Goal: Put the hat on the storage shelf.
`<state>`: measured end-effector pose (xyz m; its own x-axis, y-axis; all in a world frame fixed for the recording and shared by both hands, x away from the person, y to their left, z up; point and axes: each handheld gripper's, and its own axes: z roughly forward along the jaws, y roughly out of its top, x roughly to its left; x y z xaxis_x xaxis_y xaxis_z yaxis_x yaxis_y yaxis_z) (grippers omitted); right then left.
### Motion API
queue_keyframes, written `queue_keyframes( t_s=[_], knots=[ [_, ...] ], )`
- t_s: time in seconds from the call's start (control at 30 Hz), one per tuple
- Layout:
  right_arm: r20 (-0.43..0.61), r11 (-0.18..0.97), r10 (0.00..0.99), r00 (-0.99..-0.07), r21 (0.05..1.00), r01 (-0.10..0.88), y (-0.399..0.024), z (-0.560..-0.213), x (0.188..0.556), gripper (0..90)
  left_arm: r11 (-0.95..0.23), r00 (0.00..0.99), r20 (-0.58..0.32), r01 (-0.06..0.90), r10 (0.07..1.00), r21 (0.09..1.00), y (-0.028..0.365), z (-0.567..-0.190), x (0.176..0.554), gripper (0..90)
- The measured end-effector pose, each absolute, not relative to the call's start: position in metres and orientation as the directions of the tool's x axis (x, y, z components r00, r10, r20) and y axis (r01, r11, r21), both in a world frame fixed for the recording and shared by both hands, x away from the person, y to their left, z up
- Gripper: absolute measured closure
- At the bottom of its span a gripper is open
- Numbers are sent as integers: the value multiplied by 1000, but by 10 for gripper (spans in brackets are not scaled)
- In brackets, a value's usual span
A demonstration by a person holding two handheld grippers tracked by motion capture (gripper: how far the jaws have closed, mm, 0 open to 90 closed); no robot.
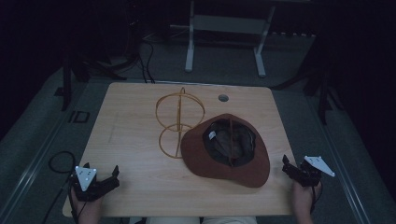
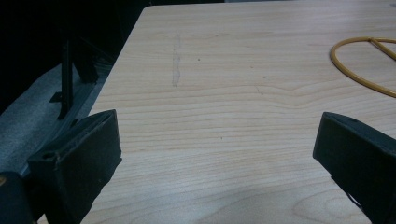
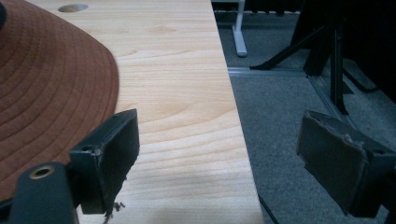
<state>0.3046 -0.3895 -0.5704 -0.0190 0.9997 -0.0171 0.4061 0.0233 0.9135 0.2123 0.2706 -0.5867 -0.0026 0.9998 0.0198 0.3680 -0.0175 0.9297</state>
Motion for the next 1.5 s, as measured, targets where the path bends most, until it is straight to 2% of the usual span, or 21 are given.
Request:
queue_keyframes(
  t_s=[0.37, 0.47, 0.57, 0.73, 0.8, 1.0, 1.13, 1.17, 1.23, 1.33, 1.5],
  knots=[
    [-12, 25, 999, -30, 882, 471, -391, -571, 311, 131, -28, -11, 34, 355, 999, 934, 269, -587, 211, 15],
    [-13, 52, 997, -78, 849, 526, -388, -570, 316, 134, -32, -2, 35, 352, 999, 935, 268, -587, 211, 15],
    [37, 47, 989, -141, 834, 550, -384, -563, 321, 136, -13, 8, 11, 361, 1000, 933, 268, -586, 211, 15],
    [47, 69, 979, -200, 839, 540, -375, -549, 324, 138, -22, 22, 15, 358, 1000, 933, 265, -585, 210, 15],
    [44, 98, 967, -251, 845, 526, -366, -536, 327, 137, -29, 35, 18, 351, 999, 936, 263, -583, 208, 16],
    [59, 143, 932, -358, 846, 513, -344, -513, 335, 118, 6, 71, -34, 359, 997, 933, 256, -581, 208, 16],
    [15, 179, 932, -363, 851, 494, -328, -503, 344, 120, 23, 84, -57, 362, 995, 932, 253, -580, 207, 16],
    [37, 173, 924, -380, 847, 503, -324, -501, 346, 175, 25, 86, -60, 362, 994, 932, 252, -580, 207, 16],
    [74, 173, 908, -413, 831, 529, -318, -497, 354, 161, 18, 95, -56, 363, 994, 932, 251, -580, 207, 16],
    [31, 227, 899, -436, 821, 524, -304, -493, 363, 160, -1, 103, -41, 375, 994, 927, 249, -580, 208, 16],
    [28, 274, 872, -488, 800, 535, -288, -491, 383, 175, -4, 113, -43, 388, 993, 922, 247, -580, 208, 16]
  ],
)
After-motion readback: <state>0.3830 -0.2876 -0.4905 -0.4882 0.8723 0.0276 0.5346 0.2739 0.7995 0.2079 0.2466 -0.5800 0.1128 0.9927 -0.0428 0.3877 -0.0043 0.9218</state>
